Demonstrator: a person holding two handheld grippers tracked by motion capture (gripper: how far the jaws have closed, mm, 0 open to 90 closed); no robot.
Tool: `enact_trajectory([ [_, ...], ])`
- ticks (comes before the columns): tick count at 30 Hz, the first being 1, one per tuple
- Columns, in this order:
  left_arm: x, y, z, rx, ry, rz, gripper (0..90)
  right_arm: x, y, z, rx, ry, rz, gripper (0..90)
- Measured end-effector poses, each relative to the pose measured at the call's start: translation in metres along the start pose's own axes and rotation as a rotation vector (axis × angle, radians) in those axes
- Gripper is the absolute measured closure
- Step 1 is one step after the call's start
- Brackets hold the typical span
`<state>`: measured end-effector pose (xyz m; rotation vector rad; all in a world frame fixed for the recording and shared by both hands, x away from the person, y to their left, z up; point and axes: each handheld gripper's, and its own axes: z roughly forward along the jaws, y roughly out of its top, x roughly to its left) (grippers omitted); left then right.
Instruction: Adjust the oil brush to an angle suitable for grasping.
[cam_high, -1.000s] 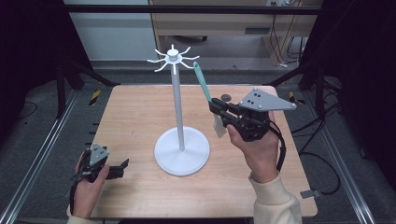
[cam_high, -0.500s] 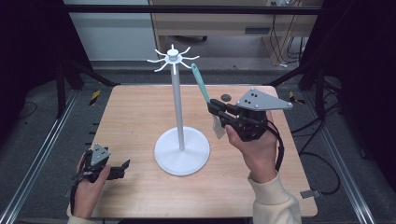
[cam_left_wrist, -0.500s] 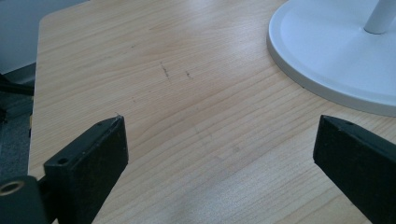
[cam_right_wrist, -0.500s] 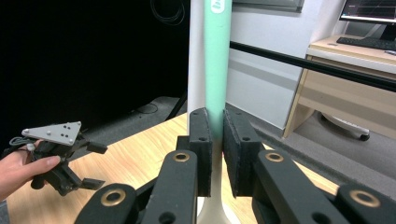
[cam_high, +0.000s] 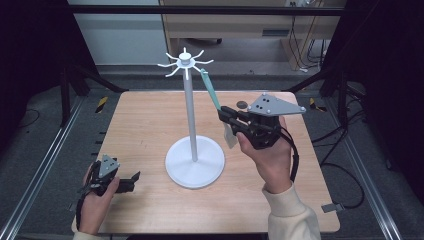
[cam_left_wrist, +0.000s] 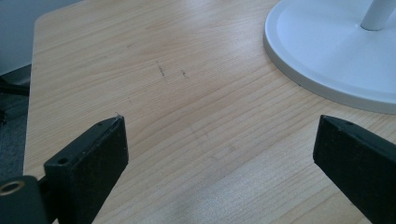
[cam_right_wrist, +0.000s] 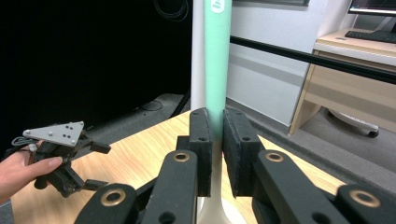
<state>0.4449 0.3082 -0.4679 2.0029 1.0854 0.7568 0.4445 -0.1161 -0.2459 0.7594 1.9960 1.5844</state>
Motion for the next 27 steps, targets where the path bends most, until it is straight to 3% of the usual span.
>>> enact_trajectory([
  [15, 0.0, 0.0, 0.0, -0.002, 0.001, 0.0, 2.8, 0.001, 0.0, 0.01, -0.006, 0.015, 0.013, 82.5],
  [27, 0.0, 0.0, 0.0, -0.003, 0.003, -0.001, 2.9, 0.001, -0.003, 0.013, -0.013, -0.002, 0.003, 82.3],
])
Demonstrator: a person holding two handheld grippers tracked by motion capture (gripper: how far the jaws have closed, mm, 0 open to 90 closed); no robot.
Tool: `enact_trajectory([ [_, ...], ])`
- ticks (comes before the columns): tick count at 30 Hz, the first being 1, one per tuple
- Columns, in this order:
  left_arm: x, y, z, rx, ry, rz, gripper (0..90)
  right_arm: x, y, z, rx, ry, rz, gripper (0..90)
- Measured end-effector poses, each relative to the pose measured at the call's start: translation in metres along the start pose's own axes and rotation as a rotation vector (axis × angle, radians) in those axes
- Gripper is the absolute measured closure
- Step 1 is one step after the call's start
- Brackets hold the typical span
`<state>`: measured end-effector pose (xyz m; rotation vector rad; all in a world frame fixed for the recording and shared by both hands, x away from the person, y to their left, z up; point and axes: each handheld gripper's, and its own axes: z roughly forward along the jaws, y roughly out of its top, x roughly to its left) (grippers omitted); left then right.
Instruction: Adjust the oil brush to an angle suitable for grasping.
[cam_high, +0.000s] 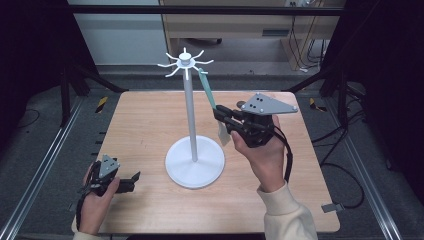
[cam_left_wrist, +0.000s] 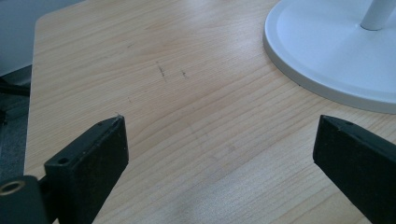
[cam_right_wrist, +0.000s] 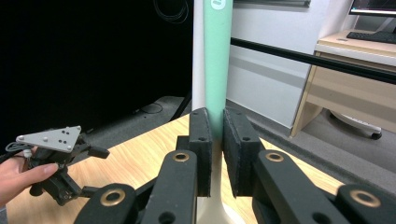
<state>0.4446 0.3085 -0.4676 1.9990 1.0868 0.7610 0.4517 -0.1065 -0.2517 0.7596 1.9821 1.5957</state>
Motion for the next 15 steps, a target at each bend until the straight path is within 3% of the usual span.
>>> enact_trajectory([
  [15, 0.0006, -0.0002, 0.0003, -0.001, 0.0, -0.003, 2.9, -0.0026, -0.0039, 0.0092, 0.014, -0.008, -0.004, 83.1],
])
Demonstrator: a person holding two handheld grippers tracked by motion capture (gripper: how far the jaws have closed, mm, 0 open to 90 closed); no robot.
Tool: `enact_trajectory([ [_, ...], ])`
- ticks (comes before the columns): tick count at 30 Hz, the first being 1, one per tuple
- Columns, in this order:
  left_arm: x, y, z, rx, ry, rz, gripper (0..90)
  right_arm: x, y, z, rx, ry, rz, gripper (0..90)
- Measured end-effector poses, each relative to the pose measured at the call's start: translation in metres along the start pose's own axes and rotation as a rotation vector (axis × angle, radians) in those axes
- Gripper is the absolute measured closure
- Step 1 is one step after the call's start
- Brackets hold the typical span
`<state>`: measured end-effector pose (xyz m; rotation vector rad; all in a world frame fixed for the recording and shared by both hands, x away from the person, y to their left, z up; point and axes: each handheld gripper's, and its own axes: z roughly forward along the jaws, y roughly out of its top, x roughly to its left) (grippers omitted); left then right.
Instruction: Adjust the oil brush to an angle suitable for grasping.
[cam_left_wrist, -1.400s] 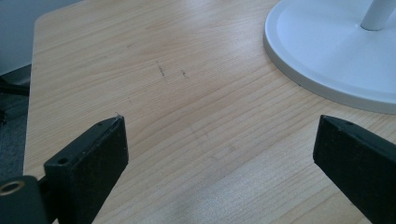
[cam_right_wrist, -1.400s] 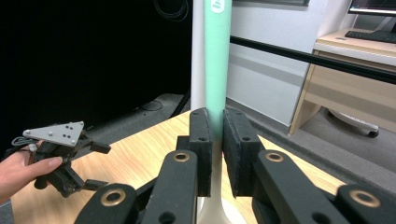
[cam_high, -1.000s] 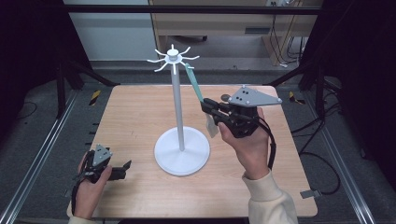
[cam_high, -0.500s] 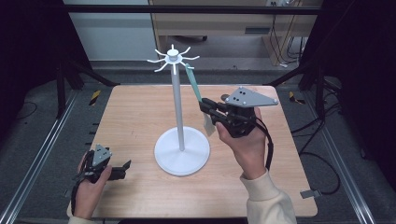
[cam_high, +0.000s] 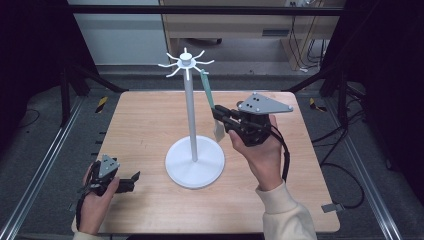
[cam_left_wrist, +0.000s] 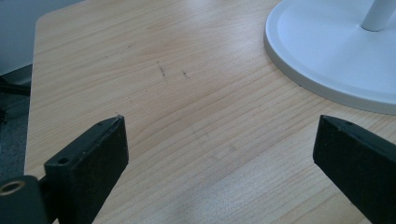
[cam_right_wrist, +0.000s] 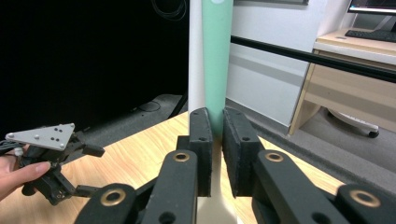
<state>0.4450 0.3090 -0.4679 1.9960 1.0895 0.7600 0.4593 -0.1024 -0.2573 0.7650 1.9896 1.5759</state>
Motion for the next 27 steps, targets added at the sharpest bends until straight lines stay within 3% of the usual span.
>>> enact_trajectory([
  [10, 0.001, 0.0, 0.0, -0.004, 0.002, -0.005, 2.9, -0.009, -0.005, 0.007, 0.031, -0.026, 0.005, 78.8],
  [20, 0.0, 0.0, 0.0, -0.002, 0.001, -0.003, 2.8, -0.014, -0.005, 0.001, 0.064, -0.194, 0.003, 45.4],
  [24, 0.001, 0.0, -0.001, -0.003, 0.0, -0.004, 2.8, -0.019, -0.007, -0.001, 0.091, -0.274, 0.011, 35.5],
  [27, 0.0, 0.0, -0.001, -0.004, -0.001, -0.003, 2.8, -0.024, -0.008, -0.004, 0.097, -0.308, 0.007, 31.7],
])
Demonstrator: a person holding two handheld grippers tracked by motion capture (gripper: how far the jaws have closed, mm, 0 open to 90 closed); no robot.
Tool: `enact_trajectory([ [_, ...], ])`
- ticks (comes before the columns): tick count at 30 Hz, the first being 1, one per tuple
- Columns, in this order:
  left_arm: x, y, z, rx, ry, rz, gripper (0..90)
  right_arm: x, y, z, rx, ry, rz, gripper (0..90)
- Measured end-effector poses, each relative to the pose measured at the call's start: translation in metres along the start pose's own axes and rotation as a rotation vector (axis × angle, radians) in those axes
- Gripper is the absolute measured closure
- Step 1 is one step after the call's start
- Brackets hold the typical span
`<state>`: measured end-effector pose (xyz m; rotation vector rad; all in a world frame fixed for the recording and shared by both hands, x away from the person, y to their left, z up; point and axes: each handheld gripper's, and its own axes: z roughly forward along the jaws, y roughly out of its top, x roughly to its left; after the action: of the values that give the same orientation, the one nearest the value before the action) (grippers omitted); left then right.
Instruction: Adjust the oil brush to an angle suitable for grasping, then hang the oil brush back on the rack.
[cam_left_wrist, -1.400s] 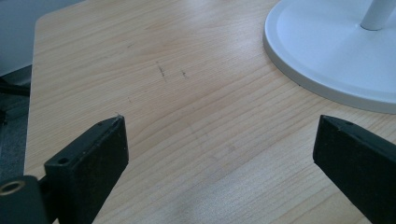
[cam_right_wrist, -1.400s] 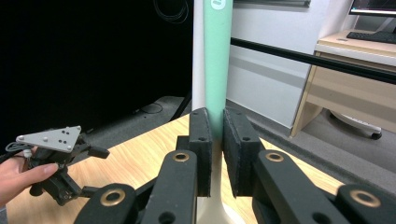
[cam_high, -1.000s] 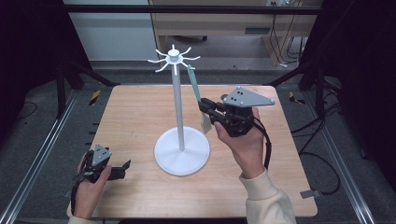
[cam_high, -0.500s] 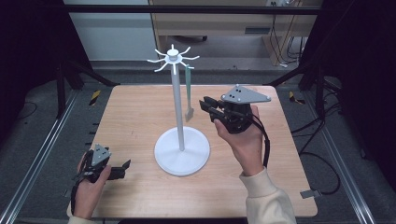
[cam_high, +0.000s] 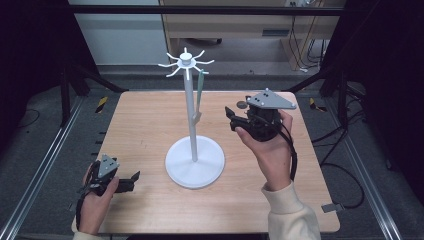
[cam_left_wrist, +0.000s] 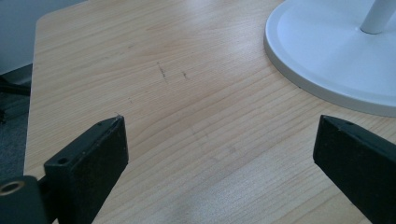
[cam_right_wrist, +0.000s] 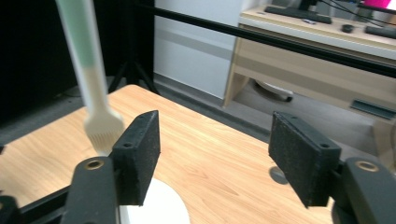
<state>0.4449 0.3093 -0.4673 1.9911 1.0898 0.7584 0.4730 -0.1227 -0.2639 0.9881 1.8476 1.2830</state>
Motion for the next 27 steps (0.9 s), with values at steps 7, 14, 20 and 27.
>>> enact_trajectory([
  [7, 0.0, 0.0, 0.0, -0.002, -0.001, -0.002, 2.7, -0.007, -0.006, 0.005, 0.007, -0.059, -0.058, 15.0],
  [14, 0.0, 0.001, -0.001, -0.012, -0.001, -0.005, 2.6, -0.018, -0.013, 0.008, 0.019, -0.077, -0.052, 8.9],
  [20, -0.001, 0.002, 0.0, -0.012, 0.006, 0.0, 2.5, -0.031, -0.016, 0.001, 0.007, -0.082, -0.019, 8.4],
  [27, 0.0, 0.002, -0.001, -0.015, 0.015, 0.003, 2.6, -0.051, -0.023, -0.004, 0.014, -0.073, 0.035, 8.3],
])
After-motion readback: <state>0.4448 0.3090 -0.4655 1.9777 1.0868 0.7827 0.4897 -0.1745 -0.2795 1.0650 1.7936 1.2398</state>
